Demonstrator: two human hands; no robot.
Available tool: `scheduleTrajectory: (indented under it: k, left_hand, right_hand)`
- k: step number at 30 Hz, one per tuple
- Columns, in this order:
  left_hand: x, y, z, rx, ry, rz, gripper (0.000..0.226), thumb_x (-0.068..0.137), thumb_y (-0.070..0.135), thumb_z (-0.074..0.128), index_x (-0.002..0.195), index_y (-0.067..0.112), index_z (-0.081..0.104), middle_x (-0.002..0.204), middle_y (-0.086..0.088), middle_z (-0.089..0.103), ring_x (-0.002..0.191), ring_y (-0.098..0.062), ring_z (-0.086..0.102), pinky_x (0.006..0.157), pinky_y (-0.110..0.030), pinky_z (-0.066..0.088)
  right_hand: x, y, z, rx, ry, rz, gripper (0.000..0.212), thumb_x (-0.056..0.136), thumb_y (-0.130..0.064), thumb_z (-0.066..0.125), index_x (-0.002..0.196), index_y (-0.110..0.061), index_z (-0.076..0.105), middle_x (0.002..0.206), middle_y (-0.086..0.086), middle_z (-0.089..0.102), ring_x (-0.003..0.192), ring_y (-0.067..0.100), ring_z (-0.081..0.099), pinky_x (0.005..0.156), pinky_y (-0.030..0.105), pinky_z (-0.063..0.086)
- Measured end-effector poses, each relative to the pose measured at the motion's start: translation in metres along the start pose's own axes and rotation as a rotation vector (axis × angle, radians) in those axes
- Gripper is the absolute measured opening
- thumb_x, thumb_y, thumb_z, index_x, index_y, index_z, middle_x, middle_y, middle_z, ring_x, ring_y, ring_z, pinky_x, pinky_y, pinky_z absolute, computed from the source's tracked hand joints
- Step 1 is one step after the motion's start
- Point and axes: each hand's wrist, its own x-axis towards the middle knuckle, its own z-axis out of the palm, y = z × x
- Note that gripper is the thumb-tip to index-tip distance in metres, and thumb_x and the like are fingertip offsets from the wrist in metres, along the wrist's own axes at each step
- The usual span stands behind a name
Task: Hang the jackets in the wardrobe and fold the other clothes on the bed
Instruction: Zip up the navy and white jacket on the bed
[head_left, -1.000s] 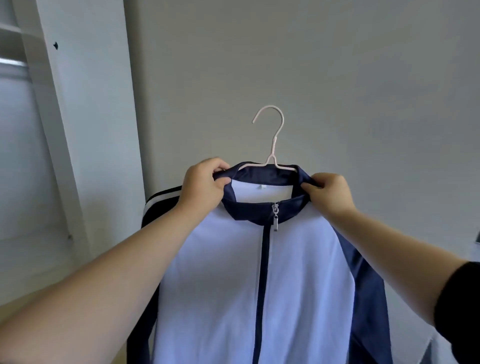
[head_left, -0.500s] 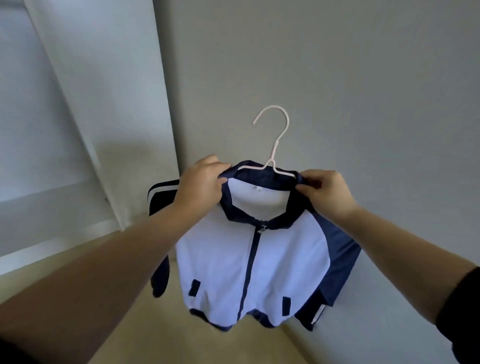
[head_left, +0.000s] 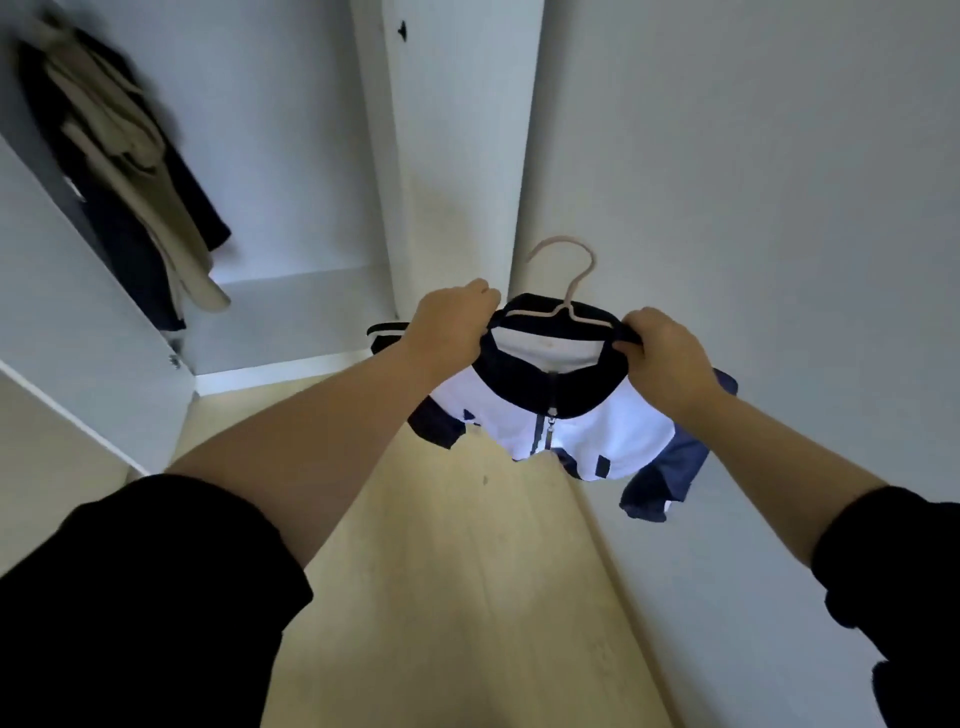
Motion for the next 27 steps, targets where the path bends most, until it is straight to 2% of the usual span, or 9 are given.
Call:
scheduleTrajectory:
  k: [3,7,9,13,16,20,23,25,27]
  left_hand:
    - [-0.013,-0.037,-0.042,0.040,0.078,-0.056,0.009,0.083,0.001,0.057,0.088,0.006,0.053,0.090,-0.010,0.054,0.068,-0.028,0.052,0.055,-0.032,0.030]
    - [-0.038,-0.090,-0.074,0.078,0.063,-0.161,0.009,0.084,0.004,0.055,0.085,0.009,0.048,0.091,-0.010,0.054,0.073,-0.031,0.055,0.060,-0.035,0.040]
    - [-0.049,-0.115,-0.078,0.062,0.058,-0.229,0.015,0.084,0.005,0.056,0.081,0.012,0.043,0.090,-0.009,0.053,0.073,-0.029,0.055,0.062,-0.034,0.042]
    - [-0.062,-0.168,-0.077,0.014,0.101,-0.389,0.017,0.079,0.003,0.054,0.074,0.013,0.042,0.072,0.002,0.039,0.065,-0.024,0.046,0.055,-0.029,0.030]
    - [-0.069,-0.217,-0.071,0.021,0.133,-0.526,0.009,0.080,0.007,0.052,0.077,0.012,0.045,0.072,0.002,0.040,0.066,-0.024,0.047,0.056,-0.030,0.030]
    - [-0.070,-0.285,-0.057,0.005,0.224,-0.694,0.006,0.080,0.007,0.054,0.079,0.011,0.049,0.069,0.001,0.043,0.062,-0.022,0.042,0.053,-0.029,0.027]
    - [-0.050,-0.335,-0.051,-0.083,0.338,-0.746,0.008,0.084,0.005,0.055,0.091,0.005,0.059,0.092,-0.010,0.056,0.080,-0.029,0.052,0.065,-0.036,0.039]
    - [-0.030,-0.362,-0.050,-0.104,0.424,-0.671,0.020,0.086,0.001,0.055,0.105,0.002,0.062,0.108,-0.014,0.057,0.100,-0.031,0.051,0.082,-0.038,0.044]
    - [-0.010,-0.383,-0.049,-0.076,0.511,-0.550,0.020,0.089,0.000,0.053,0.106,0.001,0.065,0.109,-0.014,0.061,0.105,-0.031,0.051,0.092,-0.037,0.042]
  right_hand:
    - [0.026,-0.046,-0.007,0.009,0.065,-0.095,0.014,0.092,-0.009,0.053,0.086,0.003,0.054,0.084,0.016,0.054,0.074,0.033,0.050,0.065,0.037,0.038]
    - [0.059,-0.101,0.003,-0.044,-0.063,-0.158,0.024,0.095,-0.023,0.052,0.076,-0.012,0.044,0.069,0.002,0.048,0.068,0.030,0.050,0.060,0.032,0.032]
    - [0.071,-0.123,0.017,-0.062,-0.110,-0.157,0.032,0.096,-0.033,0.050,0.071,-0.013,0.044,0.066,0.001,0.049,0.068,0.029,0.051,0.060,0.033,0.033]
    - [0.100,-0.162,0.050,-0.061,-0.225,-0.119,0.053,0.094,-0.051,0.046,0.061,-0.010,0.047,0.061,0.004,0.051,0.067,0.026,0.054,0.059,0.033,0.038]
    - [0.128,-0.188,0.075,0.018,-0.316,-0.105,0.059,0.093,-0.056,0.044,0.052,-0.013,0.039,0.051,0.000,0.044,0.052,0.017,0.045,0.051,0.028,0.030]
    - [0.177,-0.218,0.110,0.221,-0.410,-0.072,0.059,0.090,-0.052,0.053,0.047,-0.017,0.034,0.040,-0.008,0.032,0.042,0.013,0.034,0.050,0.024,0.029]
    - [0.231,-0.249,0.139,0.311,-0.318,-0.030,0.057,0.084,-0.050,0.061,0.046,-0.015,0.036,0.042,-0.003,0.034,0.044,0.017,0.037,0.052,0.028,0.032]
    - [0.270,-0.271,0.156,0.322,-0.302,-0.004,0.055,0.080,-0.051,0.062,0.048,-0.014,0.037,0.044,-0.001,0.035,0.045,0.018,0.038,0.051,0.027,0.030]
    - [0.309,-0.292,0.173,0.336,-0.332,0.021,0.054,0.079,-0.050,0.063,0.049,-0.012,0.039,0.045,0.001,0.035,0.044,0.019,0.038,0.048,0.025,0.029]
